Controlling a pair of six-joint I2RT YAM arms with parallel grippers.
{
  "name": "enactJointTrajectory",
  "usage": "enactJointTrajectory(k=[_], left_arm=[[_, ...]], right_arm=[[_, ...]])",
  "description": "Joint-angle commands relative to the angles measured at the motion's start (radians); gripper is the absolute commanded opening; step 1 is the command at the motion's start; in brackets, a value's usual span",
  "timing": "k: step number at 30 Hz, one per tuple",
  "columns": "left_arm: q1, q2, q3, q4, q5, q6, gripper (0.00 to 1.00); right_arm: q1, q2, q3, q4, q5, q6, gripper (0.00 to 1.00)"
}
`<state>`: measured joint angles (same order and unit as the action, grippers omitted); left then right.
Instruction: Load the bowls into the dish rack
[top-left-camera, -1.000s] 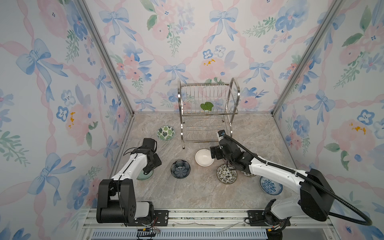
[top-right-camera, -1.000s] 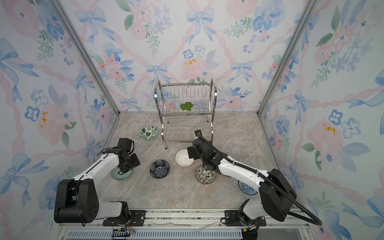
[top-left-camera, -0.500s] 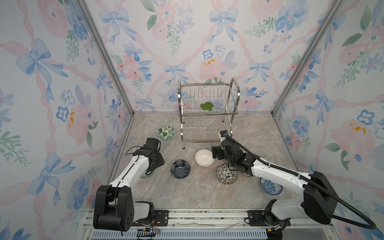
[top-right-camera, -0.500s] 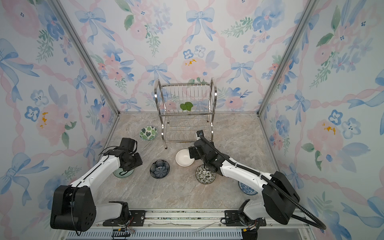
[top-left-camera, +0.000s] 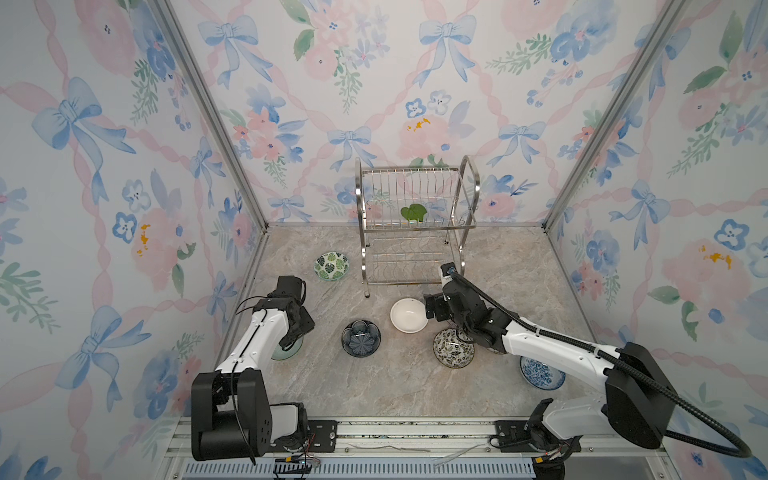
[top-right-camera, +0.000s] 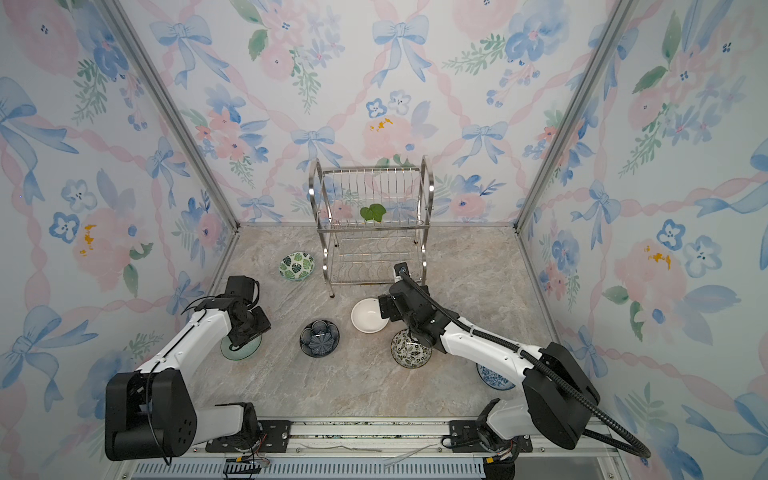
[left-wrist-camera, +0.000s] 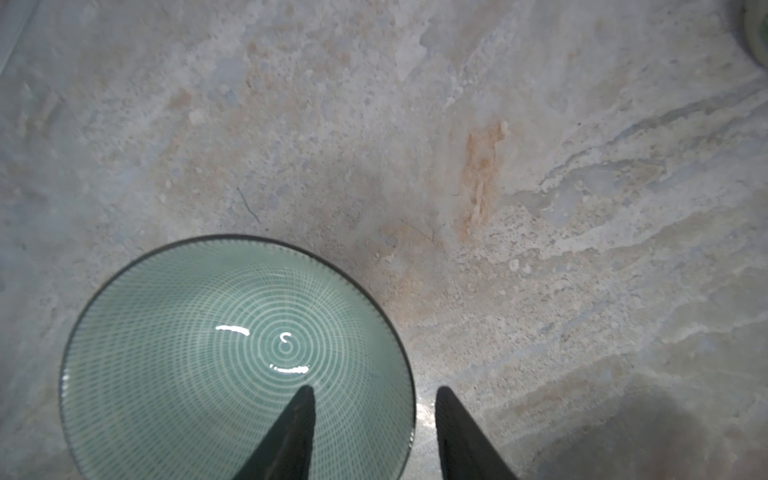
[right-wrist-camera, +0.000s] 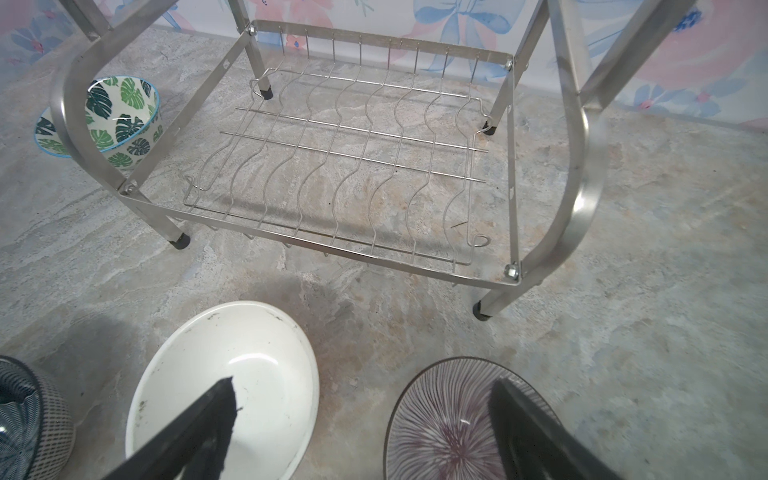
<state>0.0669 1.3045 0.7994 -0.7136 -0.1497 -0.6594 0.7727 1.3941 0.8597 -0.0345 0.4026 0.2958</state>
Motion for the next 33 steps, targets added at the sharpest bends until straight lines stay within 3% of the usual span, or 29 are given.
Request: enactJointTrajectory(k=[1,2,4,7,14,17,21,28,33], left_arm=[[0.038,0.040,0.027,-0.035,-0.033,-0.013,0.47],[0.044,0.053,0.032,-0.034,-0.027,-0.009,0.46],[0.045,0.078,0.045,-0.033,-0.013,0.011,0.34],[0.045,0.097,0.056,-0.029,-0.009,0.025,0.30],[0.044,0.111,0.072,-0.029,0.001,0.054,0.00],[0.022,0.099,0.086,-0.028,0.035,0.063,0.00],[-0.103,0.097,0.144,-0.016,0.006,0.072,0.00],[-0.346,0.282,0.318,-0.013,-0.091,0.112,0.00],[-0.427,0.378,0.391,-0.012,-0.142,0.141,0.00]], right_arm=[[-0.017,-0.024,-0.022,0.027,-0.010,0.010,0.97],[-0.019,-0.026,-0.028,0.031,-0.014,0.012,0.97],[-0.027,-0.029,-0.032,0.034,-0.021,0.017,0.97],[-0.035,-0.036,-0.037,0.035,-0.024,0.018,0.97],[-0.049,-0.050,-0.051,0.047,-0.030,0.025,0.96],[-0.051,-0.048,-0.051,0.047,-0.031,0.024,0.97],[-0.057,-0.043,-0.052,0.043,-0.031,0.029,0.97],[-0.077,-0.081,-0.056,0.005,-0.031,0.057,0.96],[-0.104,-0.122,-0.073,-0.033,-0.032,0.074,0.97]])
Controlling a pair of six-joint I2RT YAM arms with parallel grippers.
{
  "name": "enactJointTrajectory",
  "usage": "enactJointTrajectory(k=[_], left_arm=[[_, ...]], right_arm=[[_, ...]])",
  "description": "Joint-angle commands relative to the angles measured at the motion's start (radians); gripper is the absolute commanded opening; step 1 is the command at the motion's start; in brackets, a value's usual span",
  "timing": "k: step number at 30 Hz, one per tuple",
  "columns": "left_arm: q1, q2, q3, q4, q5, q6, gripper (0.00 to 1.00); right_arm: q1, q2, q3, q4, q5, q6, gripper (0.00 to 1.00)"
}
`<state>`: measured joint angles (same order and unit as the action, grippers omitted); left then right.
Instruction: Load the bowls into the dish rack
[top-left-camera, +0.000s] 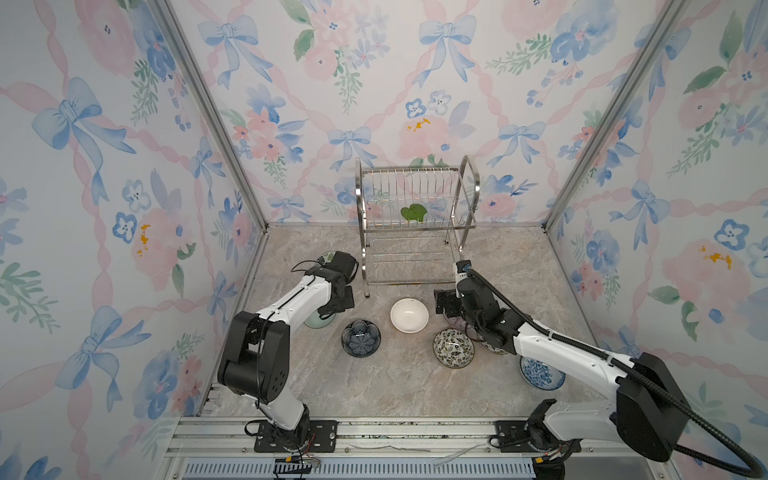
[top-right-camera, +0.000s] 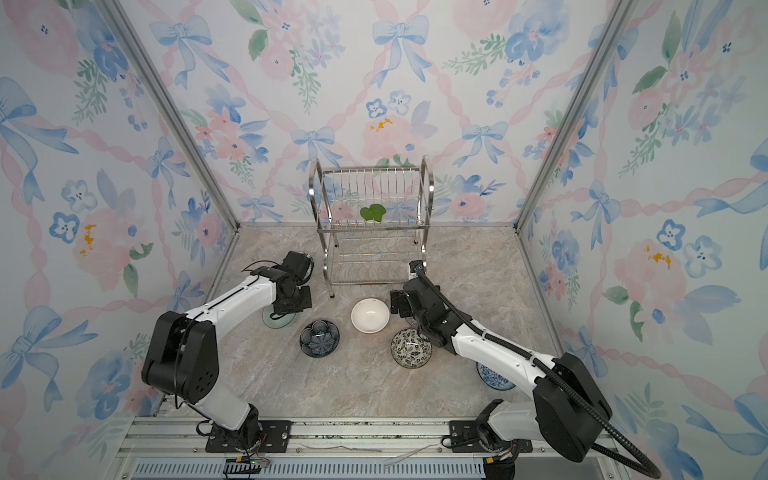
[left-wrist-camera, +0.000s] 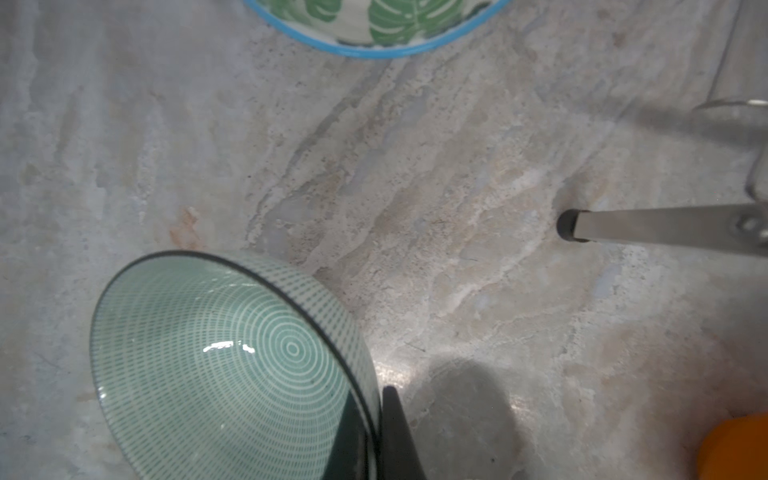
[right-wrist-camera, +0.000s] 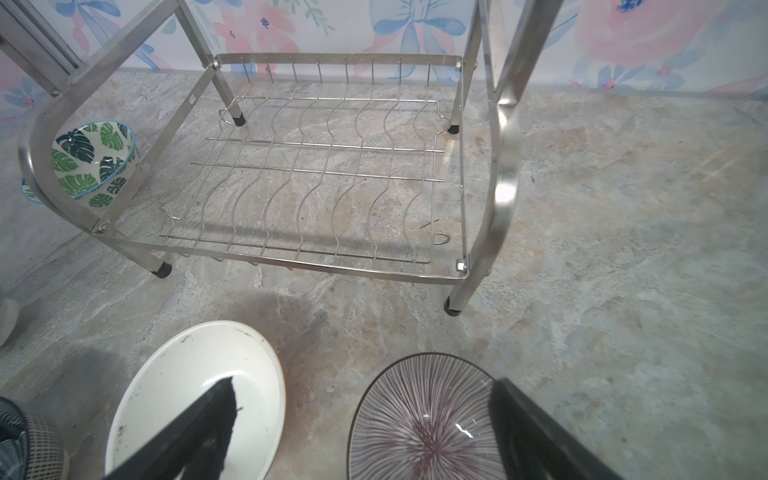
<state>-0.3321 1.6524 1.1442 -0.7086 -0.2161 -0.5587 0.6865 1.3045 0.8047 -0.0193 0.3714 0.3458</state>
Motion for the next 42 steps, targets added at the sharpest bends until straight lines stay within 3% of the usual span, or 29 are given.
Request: enactJointTrajectory(k=[1,5,12,15,19,21,23,25,28,29,37,42], left_arm=[[-0.036,0.046,0.053,-0.016,-0.079,0.047,0.00],[-0.039,0.068,0.063,-0.015,-0.099,0.071,0.02],[-0.043,0.040,0.066,-0.014,-0.095,0.110,0.21],[-0.047,0.008,0.065,-0.009,-0.097,0.126,0.35],[-0.048,-0.049,0.060,-0.011,-0.088,0.137,0.38],[-0.047,-0.081,0.056,-0.012,-0.079,0.140,0.50],[-0.049,-0.120,0.054,-0.011,-0.064,0.146,0.53],[-0.051,-0.168,0.051,-0.011,-0.039,0.147,0.72],[-0.056,-0.265,0.032,0.018,0.049,0.146,0.95],[-0.055,-0.296,0.020,0.036,0.092,0.143,0.98],[-0.051,-0.554,-0.209,0.256,0.471,-0.028,0.98],[-0.021,-0.681,-0.331,0.336,0.583,-0.112,0.98]], right_arm=[[-0.025,-0.039,-0.019,-0.059,-0.001,0.028,0.97],[-0.033,-0.063,-0.023,-0.078,-0.002,0.039,0.97],[-0.033,-0.067,-0.017,-0.094,-0.006,0.066,0.97],[-0.033,-0.045,-0.003,-0.101,-0.013,0.080,0.97],[-0.030,-0.008,0.022,-0.124,-0.013,0.079,0.97],[-0.024,0.006,0.029,-0.131,-0.014,0.081,0.97],[-0.005,0.017,0.038,-0.136,-0.010,0.079,0.97],[0.026,0.029,0.056,-0.145,0.002,0.071,0.97],[0.078,0.060,0.099,-0.167,0.022,0.055,0.97],[0.092,0.071,0.115,-0.173,0.027,0.052,0.97],[0.228,0.246,0.279,-0.213,0.041,0.101,1.00],[0.302,0.382,0.391,-0.260,0.042,0.124,0.95]])
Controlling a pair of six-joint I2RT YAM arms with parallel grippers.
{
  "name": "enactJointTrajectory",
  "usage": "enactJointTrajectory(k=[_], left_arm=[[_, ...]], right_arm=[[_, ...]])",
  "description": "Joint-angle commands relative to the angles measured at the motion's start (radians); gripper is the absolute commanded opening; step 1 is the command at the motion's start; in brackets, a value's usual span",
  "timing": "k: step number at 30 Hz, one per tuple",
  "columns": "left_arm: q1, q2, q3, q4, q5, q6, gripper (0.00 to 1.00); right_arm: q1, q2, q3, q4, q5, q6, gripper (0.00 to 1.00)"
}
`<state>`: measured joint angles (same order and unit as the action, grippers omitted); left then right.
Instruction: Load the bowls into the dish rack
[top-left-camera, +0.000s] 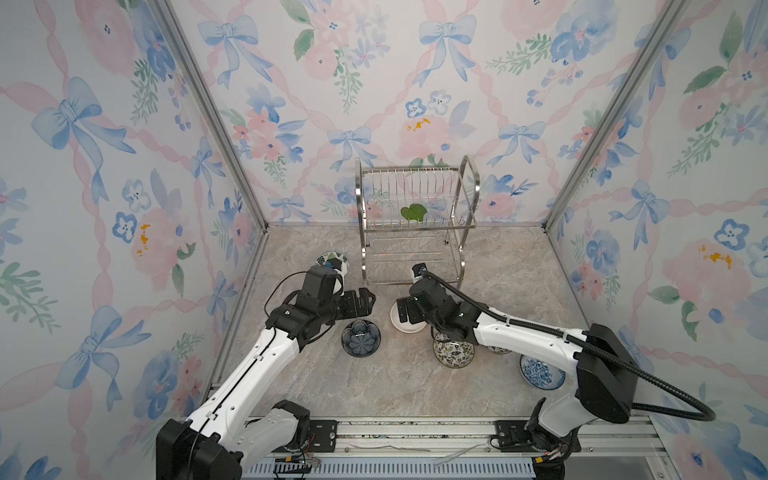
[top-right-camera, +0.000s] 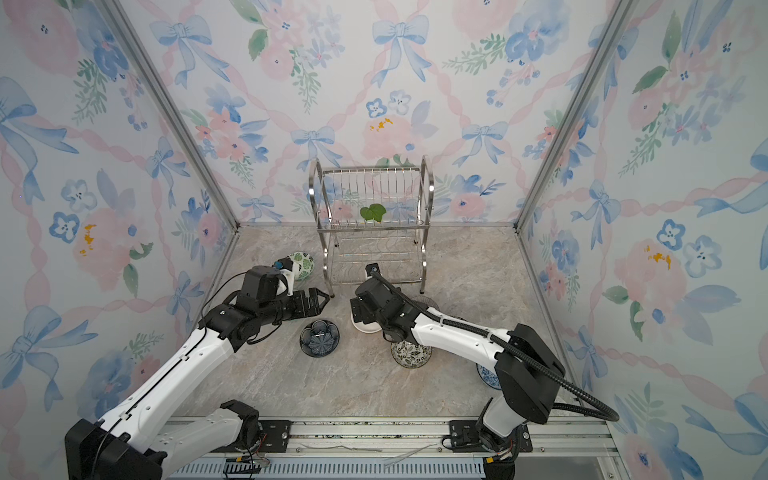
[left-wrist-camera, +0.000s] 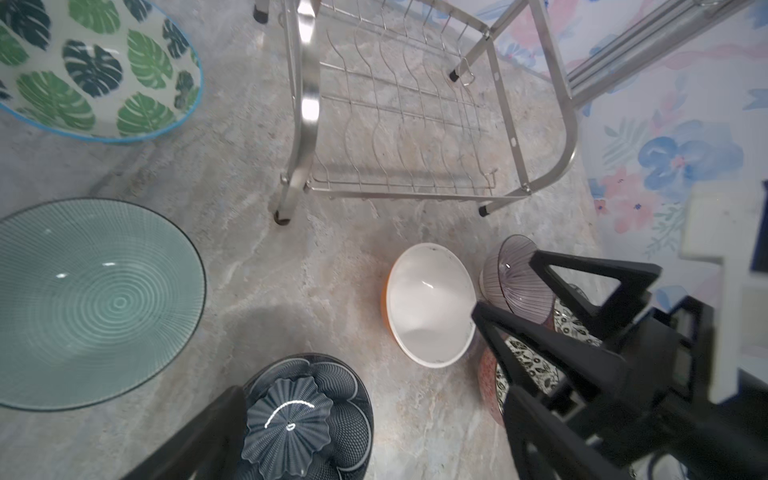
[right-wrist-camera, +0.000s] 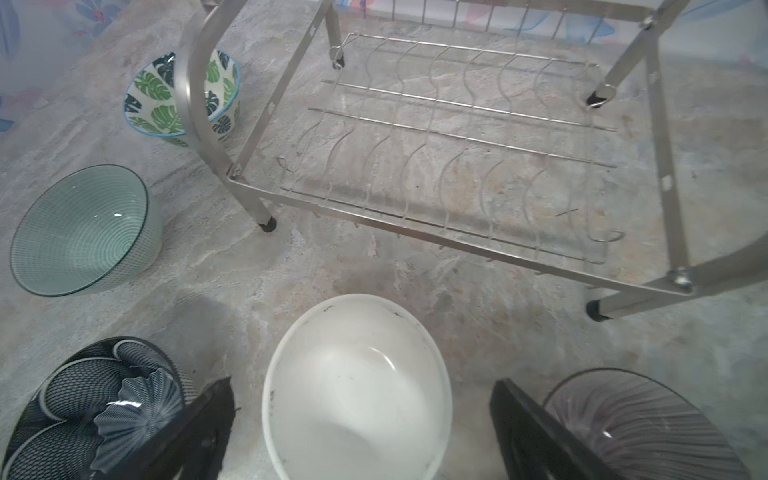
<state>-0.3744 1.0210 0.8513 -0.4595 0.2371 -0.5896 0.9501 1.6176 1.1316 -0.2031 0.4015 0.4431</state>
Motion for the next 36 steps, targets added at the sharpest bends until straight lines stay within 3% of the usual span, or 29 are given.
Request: enactJointTrajectory(k=[1,5,8,17,36], left_arm=[[0.040,-0.062,-0.057,0.097,0.160,-0.094,0.98],[0.225,-0.105,-0.184,0.180,0.383,-0.154,0.98],[0.295,-0.100,-0.227,0.214,0.471,-0.155,0.98],[0.303,-0.103,-0.223,0.221,0.475,-0.113,0.98],[0.307,-0.080,-0.210,0.220,0.465,-0.076,0.98]], right_arm=[[0.047,0.091,0.080,-0.082,0.010,0.031,0.95],[0.061,0.163,0.110,-0.086,-0.001,0.066,0.88],[0.060,0.194,0.123,-0.079,-0.017,0.086,0.83],[0.066,0.280,0.204,-0.114,-0.064,0.096,0.69],[0.058,0.378,0.249,-0.187,0.012,0.096,0.35]])
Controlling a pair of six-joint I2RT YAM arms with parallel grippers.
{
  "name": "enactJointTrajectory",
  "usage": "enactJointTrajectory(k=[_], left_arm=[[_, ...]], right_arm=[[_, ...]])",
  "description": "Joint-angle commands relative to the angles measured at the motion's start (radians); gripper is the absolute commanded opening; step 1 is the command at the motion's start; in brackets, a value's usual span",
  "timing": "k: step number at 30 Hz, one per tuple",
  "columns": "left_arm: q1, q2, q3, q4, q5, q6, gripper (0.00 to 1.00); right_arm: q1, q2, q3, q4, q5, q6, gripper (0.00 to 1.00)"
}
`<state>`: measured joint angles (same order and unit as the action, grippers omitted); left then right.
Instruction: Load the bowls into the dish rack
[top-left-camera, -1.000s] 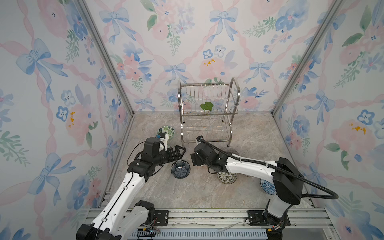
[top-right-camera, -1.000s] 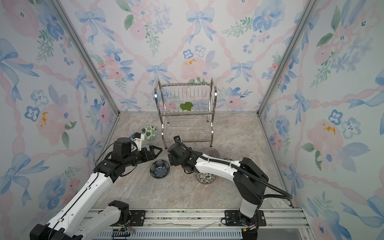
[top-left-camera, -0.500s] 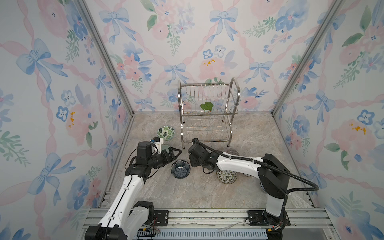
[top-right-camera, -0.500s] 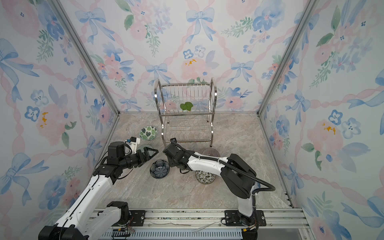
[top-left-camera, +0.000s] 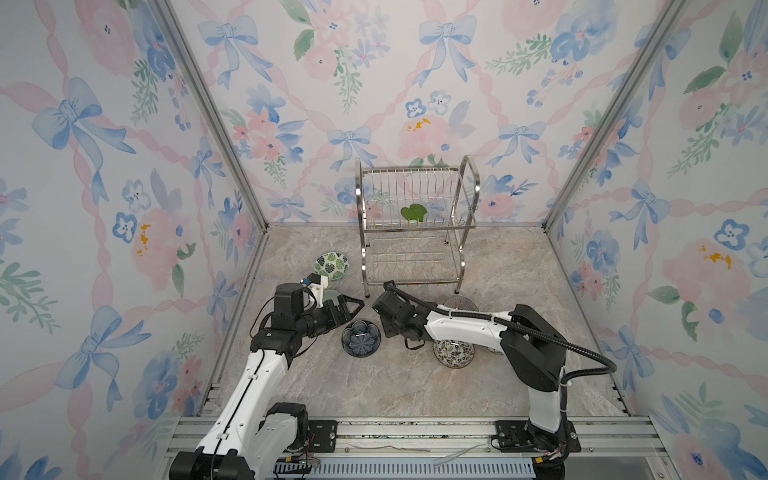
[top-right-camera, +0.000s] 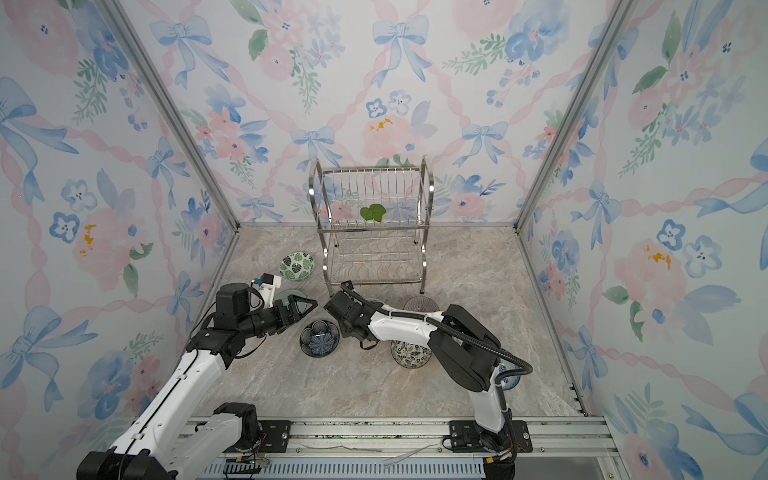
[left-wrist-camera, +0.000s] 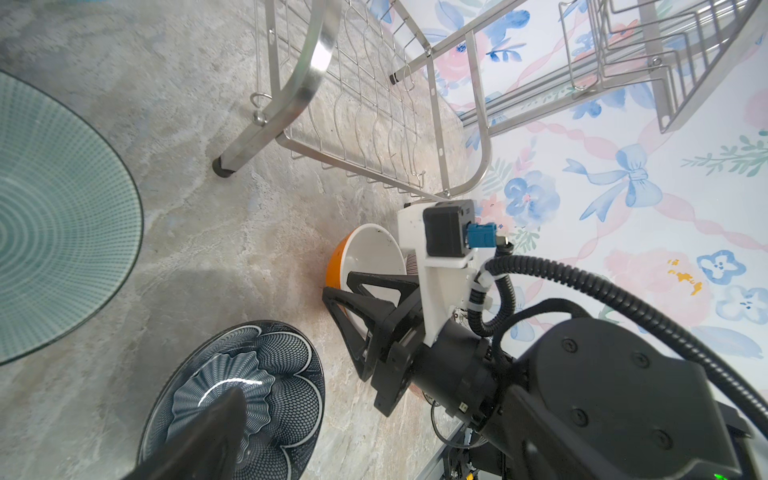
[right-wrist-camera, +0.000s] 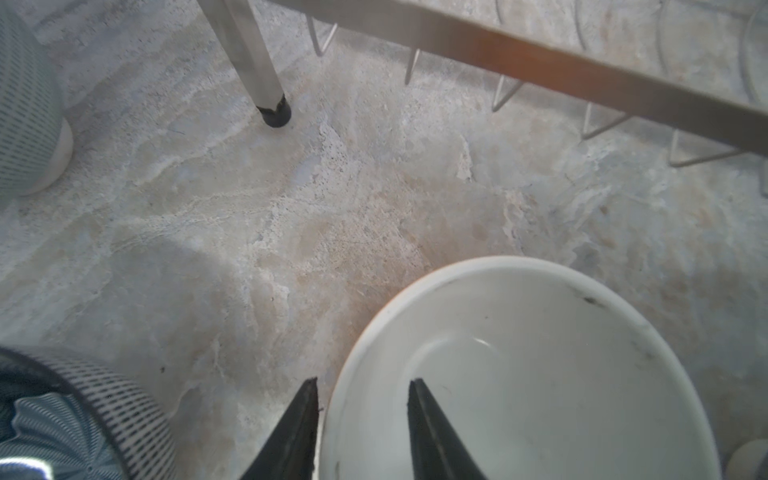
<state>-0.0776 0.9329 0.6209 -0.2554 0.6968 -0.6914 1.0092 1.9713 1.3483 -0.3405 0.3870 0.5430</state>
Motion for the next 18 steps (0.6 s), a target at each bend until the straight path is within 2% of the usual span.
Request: enactJointTrajectory(k=[1,4,18], left_arm=[[0.010,0.010,0.022,0.017,0.002,0.027,0.98],[0.010,0.017,0.020,0.017,-0.007,0.026,0.98],[0.007,0.034,0.023,0.017,-0.022,0.027,0.98]], right_arm=[[-0.001,0.024,0.029,-0.050,0.029,-0.003,0.32],[-0.003,0.021,0.018,-0.045,0.033,-0.003,0.25],[-0.007,-0.015,-0.015,-0.027,0.036,-0.020,0.04]])
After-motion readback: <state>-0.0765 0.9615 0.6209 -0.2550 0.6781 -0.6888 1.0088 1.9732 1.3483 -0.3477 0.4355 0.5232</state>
